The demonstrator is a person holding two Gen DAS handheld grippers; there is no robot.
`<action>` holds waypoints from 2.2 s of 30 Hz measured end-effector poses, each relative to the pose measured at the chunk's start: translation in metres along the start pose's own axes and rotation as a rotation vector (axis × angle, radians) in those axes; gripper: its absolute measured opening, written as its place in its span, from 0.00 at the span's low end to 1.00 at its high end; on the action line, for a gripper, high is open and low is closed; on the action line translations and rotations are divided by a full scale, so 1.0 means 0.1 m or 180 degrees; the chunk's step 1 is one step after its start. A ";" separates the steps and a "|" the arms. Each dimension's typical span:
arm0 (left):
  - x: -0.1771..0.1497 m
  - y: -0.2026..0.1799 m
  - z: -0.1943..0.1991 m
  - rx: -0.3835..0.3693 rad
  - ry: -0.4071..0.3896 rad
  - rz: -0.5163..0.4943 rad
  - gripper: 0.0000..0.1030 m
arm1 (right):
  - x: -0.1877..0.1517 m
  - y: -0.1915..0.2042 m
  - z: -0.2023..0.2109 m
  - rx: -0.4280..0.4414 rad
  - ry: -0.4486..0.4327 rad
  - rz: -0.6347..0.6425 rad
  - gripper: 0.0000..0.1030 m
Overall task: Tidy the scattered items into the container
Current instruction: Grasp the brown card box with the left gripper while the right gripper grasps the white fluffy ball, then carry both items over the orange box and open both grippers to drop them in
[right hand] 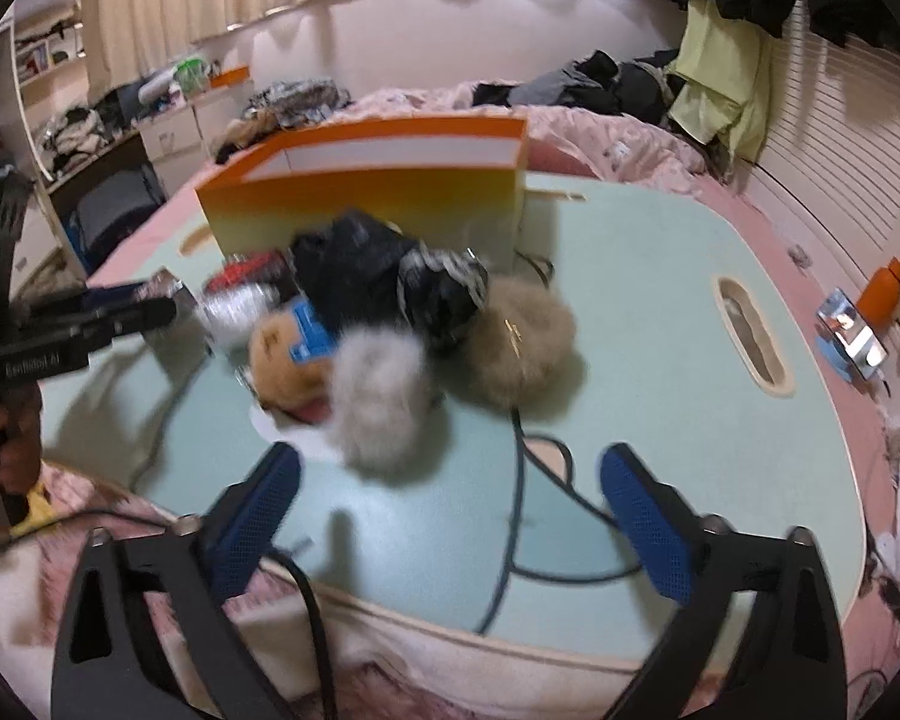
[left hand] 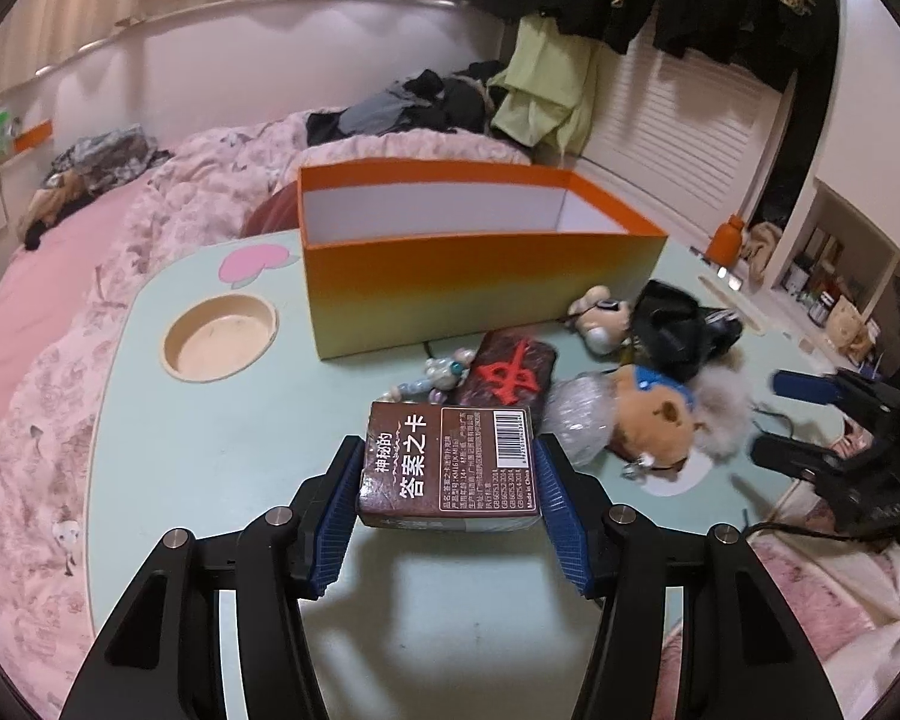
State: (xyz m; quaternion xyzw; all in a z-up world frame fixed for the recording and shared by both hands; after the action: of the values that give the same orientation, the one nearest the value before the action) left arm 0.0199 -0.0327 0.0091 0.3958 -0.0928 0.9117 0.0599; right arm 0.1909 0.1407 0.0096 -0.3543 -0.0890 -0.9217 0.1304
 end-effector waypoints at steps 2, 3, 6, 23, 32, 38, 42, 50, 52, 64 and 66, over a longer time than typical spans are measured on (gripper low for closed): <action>0.02 -0.04 0.04 -0.0028 -0.0035 -0.0016 0.54 | 0.08 0.06 -0.06 0.0060 0.0029 0.0050 0.75; 0.03 -0.05 0.06 -0.0045 -0.0049 -0.0020 0.54 | 0.11 0.09 -0.08 0.0066 0.0036 0.0075 0.68; 0.06 -0.10 0.11 -0.0063 -0.0094 -0.0051 0.54 | 0.16 0.17 -0.15 0.0099 0.0069 0.0152 0.57; 0.23 -0.21 0.24 -0.0078 -0.0233 -0.0131 0.54 | 0.10 -0.03 0.13 0.0342 -0.0080 -0.0070 0.20; 0.78 -0.30 0.21 -0.0076 -0.0390 -0.0246 0.54 | 0.78 0.06 0.22 0.0294 -0.0419 0.0161 0.20; 1.24 -0.20 -0.11 -0.0034 -0.0335 -0.0158 0.54 | 1.30 0.06 -0.11 0.0255 -0.0424 0.0217 0.20; 1.42 -0.03 -0.41 0.0151 -0.0270 -0.0040 0.54 | 1.52 0.06 -0.38 0.0168 -0.0355 0.0205 0.20; 1.47 0.14 -0.82 0.0278 -0.0121 0.0170 0.54 | 1.62 0.10 -0.78 0.0003 -0.0141 0.0236 0.20; 1.45 0.17 -0.89 0.0322 -0.0062 0.0171 0.54 | 1.62 0.10 -0.86 -0.0020 -0.0099 0.0239 0.20; 1.39 0.26 -0.88 0.0420 -0.0088 0.0273 0.78 | 1.65 0.16 -0.84 -0.0235 -0.0226 0.0349 0.50; 1.37 0.25 -0.85 0.0371 -0.0073 0.0277 0.78 | 1.64 0.16 -0.77 -0.0297 -0.0318 0.0375 0.56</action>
State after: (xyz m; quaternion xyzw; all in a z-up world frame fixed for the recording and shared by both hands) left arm -0.1382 -0.0338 0.0496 0.4046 -0.0574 0.9127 -0.0039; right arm 0.0299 0.0765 0.0656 -0.4102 -0.0314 -0.8968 0.1631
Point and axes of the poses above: each gripper's, at about its wrist camera, not at the fingertips, and z roughly against the way its jaws point, y to its left, x to its top, the point moved 3 cm from there along -z, roughly the way its jaws point, and after that the axes turned 1 degree about -z, right-handed, at the moved point
